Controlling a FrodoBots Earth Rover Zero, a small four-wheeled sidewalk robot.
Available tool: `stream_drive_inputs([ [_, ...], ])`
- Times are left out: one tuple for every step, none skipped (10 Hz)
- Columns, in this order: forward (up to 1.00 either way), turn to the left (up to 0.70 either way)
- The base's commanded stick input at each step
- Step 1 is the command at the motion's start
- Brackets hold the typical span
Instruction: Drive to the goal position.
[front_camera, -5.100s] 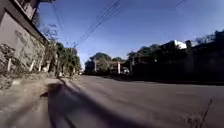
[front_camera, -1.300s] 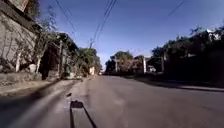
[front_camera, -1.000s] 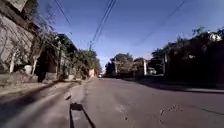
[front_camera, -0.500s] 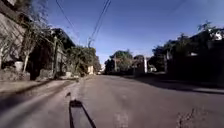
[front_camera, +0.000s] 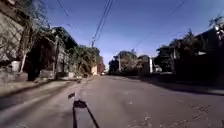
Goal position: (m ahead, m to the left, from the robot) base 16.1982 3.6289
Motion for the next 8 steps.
stream_drive_inputs([
  [1.0,0.25],
  [1.0,0.06],
  [1.0,0.01],
  [1.0,0.0],
  [1.0,0.0],
  [1.0,-0.01],
  [1.0,-0.05],
  [1.0,-0.07],
])
